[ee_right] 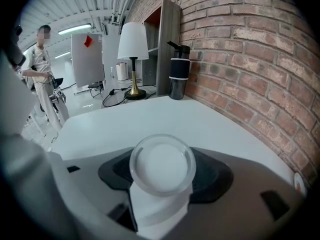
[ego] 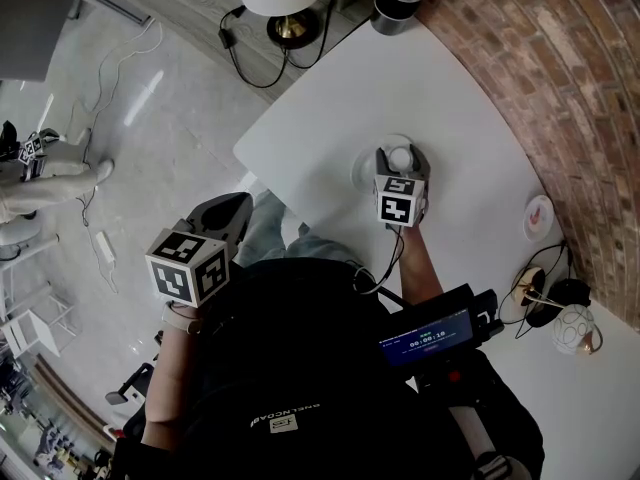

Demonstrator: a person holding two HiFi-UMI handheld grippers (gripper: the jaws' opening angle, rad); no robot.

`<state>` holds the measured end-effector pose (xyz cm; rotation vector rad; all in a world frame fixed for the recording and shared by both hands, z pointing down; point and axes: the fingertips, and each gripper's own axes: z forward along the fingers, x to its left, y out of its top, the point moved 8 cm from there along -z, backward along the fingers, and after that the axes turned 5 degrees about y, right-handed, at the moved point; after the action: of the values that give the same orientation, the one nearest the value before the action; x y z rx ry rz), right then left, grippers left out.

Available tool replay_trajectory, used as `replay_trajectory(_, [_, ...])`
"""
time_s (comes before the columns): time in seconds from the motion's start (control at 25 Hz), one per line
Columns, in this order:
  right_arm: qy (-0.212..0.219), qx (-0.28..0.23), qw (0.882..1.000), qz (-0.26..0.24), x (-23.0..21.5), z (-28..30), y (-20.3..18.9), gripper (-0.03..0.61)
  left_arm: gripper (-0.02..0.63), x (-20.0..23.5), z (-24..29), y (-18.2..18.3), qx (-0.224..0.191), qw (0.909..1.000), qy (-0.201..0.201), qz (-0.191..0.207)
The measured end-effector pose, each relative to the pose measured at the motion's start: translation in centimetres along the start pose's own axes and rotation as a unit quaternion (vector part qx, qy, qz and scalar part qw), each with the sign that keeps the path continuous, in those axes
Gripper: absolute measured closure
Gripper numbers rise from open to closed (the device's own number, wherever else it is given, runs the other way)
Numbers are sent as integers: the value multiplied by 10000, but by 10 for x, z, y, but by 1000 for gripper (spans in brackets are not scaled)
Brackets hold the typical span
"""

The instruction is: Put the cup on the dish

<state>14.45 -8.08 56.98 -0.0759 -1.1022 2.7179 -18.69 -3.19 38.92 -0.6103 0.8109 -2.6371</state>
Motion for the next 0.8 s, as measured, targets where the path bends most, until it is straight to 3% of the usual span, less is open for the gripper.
replay_trajectory(0.8, [12,-312,9993,221,-2,-26,13,310,607,-1,12,16,126,9988,-351,329])
